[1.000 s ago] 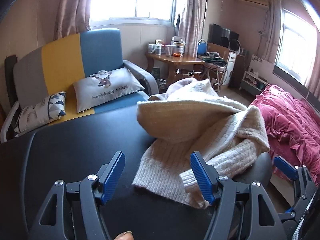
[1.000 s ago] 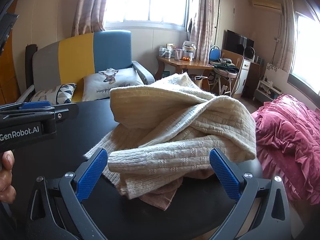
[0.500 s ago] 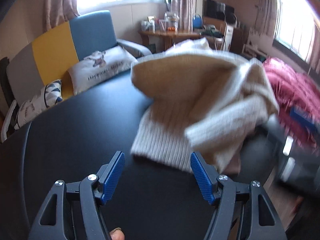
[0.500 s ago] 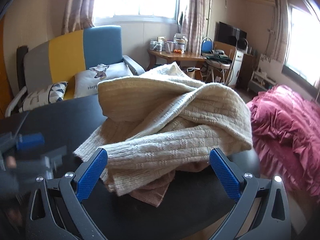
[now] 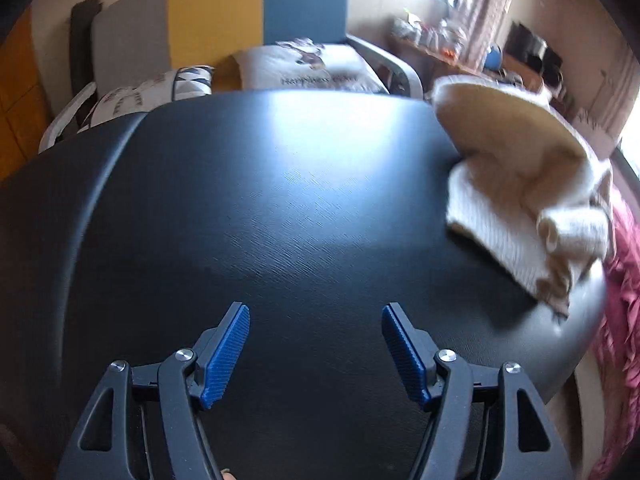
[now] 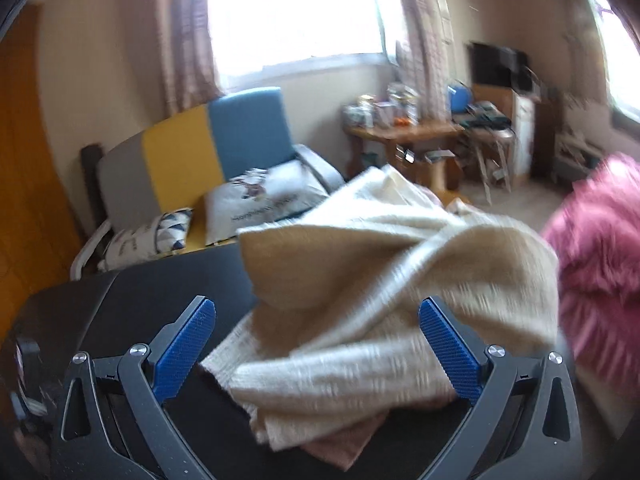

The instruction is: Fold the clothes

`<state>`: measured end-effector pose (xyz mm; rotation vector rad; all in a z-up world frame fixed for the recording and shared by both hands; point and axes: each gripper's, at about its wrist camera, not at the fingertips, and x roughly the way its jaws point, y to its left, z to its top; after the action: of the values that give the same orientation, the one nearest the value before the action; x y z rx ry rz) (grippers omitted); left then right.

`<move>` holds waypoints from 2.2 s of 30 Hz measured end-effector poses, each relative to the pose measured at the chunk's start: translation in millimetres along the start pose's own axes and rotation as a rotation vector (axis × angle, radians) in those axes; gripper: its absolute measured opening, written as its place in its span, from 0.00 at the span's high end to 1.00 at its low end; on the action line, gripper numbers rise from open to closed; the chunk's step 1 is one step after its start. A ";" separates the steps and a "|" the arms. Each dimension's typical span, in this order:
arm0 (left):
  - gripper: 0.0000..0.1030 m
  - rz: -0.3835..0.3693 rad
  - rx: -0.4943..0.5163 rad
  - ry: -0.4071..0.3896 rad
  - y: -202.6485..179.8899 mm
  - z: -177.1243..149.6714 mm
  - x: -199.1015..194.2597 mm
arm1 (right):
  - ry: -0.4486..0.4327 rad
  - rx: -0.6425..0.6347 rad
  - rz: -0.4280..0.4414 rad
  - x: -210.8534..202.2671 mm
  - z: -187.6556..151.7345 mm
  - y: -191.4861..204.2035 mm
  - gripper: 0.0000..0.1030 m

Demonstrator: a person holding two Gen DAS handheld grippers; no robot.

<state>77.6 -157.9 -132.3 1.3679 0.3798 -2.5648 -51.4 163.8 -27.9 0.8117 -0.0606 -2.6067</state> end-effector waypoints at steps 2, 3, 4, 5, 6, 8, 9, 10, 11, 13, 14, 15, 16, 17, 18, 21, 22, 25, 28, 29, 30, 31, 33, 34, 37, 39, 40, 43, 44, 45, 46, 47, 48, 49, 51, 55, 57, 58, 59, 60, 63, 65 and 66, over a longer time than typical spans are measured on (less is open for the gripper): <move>0.27 0.018 -0.004 -0.008 12.0 6.0 -3.9 | 0.002 -0.032 0.019 8.5 13.2 2.0 0.00; 0.27 0.027 0.003 -0.002 16.3 8.7 -3.9 | -0.004 -0.043 0.027 12.8 20.5 2.3 0.00; 0.27 0.029 0.000 0.000 20.7 11.1 -4.2 | -0.006 -0.051 0.029 18.0 28.3 2.1 0.00; 0.27 0.029 -0.004 0.002 24.5 13.6 -3.8 | -0.005 -0.072 0.023 25.4 36.3 3.4 0.00; 0.27 0.023 -0.008 0.006 27.6 15.9 -2.4 | -0.004 -0.097 0.014 33.6 43.9 5.7 0.00; 0.26 0.022 -0.012 0.008 26.5 15.8 0.7 | 0.019 -0.121 0.022 48.9 52.4 7.1 0.00; 0.26 0.023 -0.009 0.016 25.4 15.6 3.3 | 0.034 -0.135 0.041 58.0 56.0 8.1 0.00; 0.24 0.026 -0.001 0.033 25.4 16.8 6.4 | 0.050 -0.147 0.063 66.9 58.4 8.7 0.00; 0.23 0.027 0.004 0.045 24.7 17.5 8.5 | 0.077 -0.153 0.067 78.1 61.1 10.8 0.00; 0.27 0.012 0.005 0.064 24.2 17.1 14.2 | 0.105 -0.201 0.079 94.9 63.2 19.9 0.00; 0.30 0.005 -0.010 0.071 25.2 17.2 16.7 | 0.116 -0.240 0.062 104.3 64.5 26.3 0.00; 0.29 -0.007 -0.023 0.084 26.9 17.4 19.6 | 0.113 -0.257 0.047 110.7 64.8 28.4 0.00; 0.29 -0.018 -0.034 0.092 27.7 17.2 21.0 | 0.109 -0.260 0.050 118.5 67.3 30.0 0.00; 0.28 -0.023 -0.042 0.088 28.8 17.4 20.4 | 0.119 -0.260 0.053 128.7 70.9 31.0 0.00; 0.28 -0.020 -0.046 0.077 29.7 17.9 18.2 | 0.130 -0.259 0.056 138.9 74.4 32.0 0.00; 0.27 -0.012 -0.049 0.042 33.5 22.3 9.7 | 0.187 -0.272 0.022 171.1 75.6 35.4 0.00; 0.27 -0.009 -0.053 0.027 35.6 24.3 5.9 | 0.235 -0.248 0.039 180.6 69.5 35.9 0.00; 0.25 -0.014 -0.075 -0.010 42.1 28.9 -3.8 | 0.358 -0.187 0.165 196.4 41.9 47.7 0.00; 0.24 -0.008 -0.075 -0.024 42.9 32.2 -11.5 | 0.437 -0.211 0.290 190.2 -7.5 81.8 0.00; 0.23 -0.005 -0.072 -0.029 42.5 33.2 -14.6 | 0.472 -0.201 0.379 183.2 -27.3 94.7 0.00; 0.23 -0.007 -0.069 -0.031 42.3 33.7 -17.0 | 0.481 -0.207 0.430 172.3 -41.5 104.0 0.00; 0.23 -0.008 -0.066 -0.032 42.1 34.3 -19.1 | 0.490 -0.214 0.481 161.4 -55.5 113.2 0.00; 0.23 -0.007 -0.063 -0.032 42.8 35.5 -22.6 | 0.462 -0.173 0.555 135.9 -67.5 114.8 0.00; 0.23 -0.007 -0.070 -0.034 44.7 36.1 -24.7 | 0.448 -0.152 0.591 123.1 -73.5 115.5 0.00; 0.23 0.010 -0.072 -0.043 46.1 39.4 -28.8 | 0.336 -0.051 0.562 90.5 -49.7 82.9 0.00; 0.23 0.009 -0.088 -0.050 48.0 41.4 -30.7 | 0.250 -0.020 0.471 74.2 -24.5 56.8 0.00; 0.23 0.007 -0.098 -0.058 48.6 42.4 -32.2 | 0.209 -0.017 0.413 67.7 -11.8 44.7 0.00; 0.23 -0.005 -0.125 -0.087 49.0 46.7 -38.5 | 0.128 -0.007 0.160 60.4 19.6 13.6 0.00; 0.23 -0.013 -0.133 -0.101 49.4 49.0 -41.7 | 0.093 -0.001 0.079 57.1 27.6 4.7 0.00; 0.23 -0.022 -0.137 -0.117 49.4 51.9 -45.5 | 0.052 0.000 0.032 54.0 31.3 1.2 0.00; 0.23 -0.027 -0.135 -0.132 48.2 55.6 -49.0 | 0.013 -0.023 -0.017 49.3 33.3 1.7 0.00; 0.23 -0.029 -0.132 -0.142 46.0 59.6 -51.4 | -0.026 -0.045 -0.065 44.6 35.2 2.2 0.00; 0.23 -0.031 -0.128 -0.153 43.9 63.6 -53.8 | -0.029 -0.062 -0.099 44.9 35.2 1.3 0.00; 0.23 -0.036 -0.122 -0.160 40.9 67.6 -55.4 | -0.032 -0.078 -0.133 45.3 35.3 0.4 0.00; 0.23 -0.041 -0.100 -0.164 30.0 75.7 -56.0 | -0.024 -0.091 -0.152 50.2 34.5 3.2 0.00; 0.23 -0.044 -0.042 -0.169 0.4 85.4 -54.3 | 0.024 -0.063 -0.196 48.1 17.9 -6.0 0.00; 0.23 -0.025 -0.018 -0.169 -14.2 84.0 -53.6 | 0.034 -0.017 -0.188 44.3 9.5 -8.9 0.00; 0.23 -0.024 -0.011 -0.168 -19.8 80.5 -53.1 | 0.030 0.020 -0.163 40.3 5.5 -10.6 0.00; 0.23 -0.017 -0.010 -0.166 -24.2 75.9 -52.6 | 0.025 0.057 -0.138 36.2 1.5 -12.3 0.00; 0.23 -0.015 -0.007 -0.162 -28.6 71.5 -51.4 | 0.012 0.076 -0.106 32.5 -3.4 -12.4 0.00; 0.23 -0.025 0.017 -0.129 -38.4 59.2 -44.5 | -0.002 0.116 -0.007 24.2 -15.1 -13.4 0.00; 0.23 -0.041 0.023 -0.106 -39.7 50.5 -40.4 | 0.025 0.121 0.067 22.4 -18.4 -15.1 0.00; 0.23 -0.049 0.024 -0.099 -40.6 46.7 -38.9 | 0.021 0.119 0.106 20.8 -18.7 -16.3 0.00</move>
<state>50.1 -132.1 -69.6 1.2487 0.3711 -2.6719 -62.6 172.0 -57.1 0.8532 -0.2486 -2.5133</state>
